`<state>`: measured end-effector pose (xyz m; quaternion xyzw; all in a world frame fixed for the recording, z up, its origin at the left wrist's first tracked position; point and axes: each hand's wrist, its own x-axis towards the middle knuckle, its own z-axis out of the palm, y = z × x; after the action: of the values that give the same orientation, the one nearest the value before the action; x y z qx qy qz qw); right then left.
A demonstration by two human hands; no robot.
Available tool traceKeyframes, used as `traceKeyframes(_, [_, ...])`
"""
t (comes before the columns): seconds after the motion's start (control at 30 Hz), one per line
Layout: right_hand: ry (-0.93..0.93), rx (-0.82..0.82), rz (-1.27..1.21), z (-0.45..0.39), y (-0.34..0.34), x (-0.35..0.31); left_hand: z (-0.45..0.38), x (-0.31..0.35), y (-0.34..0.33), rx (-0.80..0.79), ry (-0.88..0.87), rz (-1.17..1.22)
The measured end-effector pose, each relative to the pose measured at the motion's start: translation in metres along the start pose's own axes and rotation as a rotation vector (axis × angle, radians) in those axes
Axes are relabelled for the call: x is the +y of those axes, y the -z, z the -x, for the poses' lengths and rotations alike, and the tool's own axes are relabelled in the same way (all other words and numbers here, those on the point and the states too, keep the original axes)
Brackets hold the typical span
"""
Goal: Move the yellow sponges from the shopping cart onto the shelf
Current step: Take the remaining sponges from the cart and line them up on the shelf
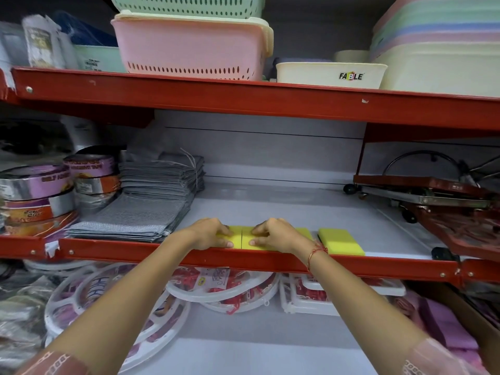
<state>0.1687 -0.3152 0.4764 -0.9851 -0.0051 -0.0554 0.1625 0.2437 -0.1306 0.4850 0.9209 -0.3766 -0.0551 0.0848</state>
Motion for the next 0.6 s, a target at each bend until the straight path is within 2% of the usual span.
traceKeyframes(0.3, [0.001,0.0,-0.003,0.002,0.005,-0.001,-0.001,0.002,0.002,0.013,0.02,0.033])
traceKeyframes(0.5, [-0.066,0.088,0.021,0.016,0.045,0.03,-0.008,0.006,0.008,0.09,0.014,0.095])
traceKeyframes(0.6, [-0.135,0.019,0.103,0.028,0.054,0.052,-0.011,0.015,0.005,0.084,-0.02,0.109])
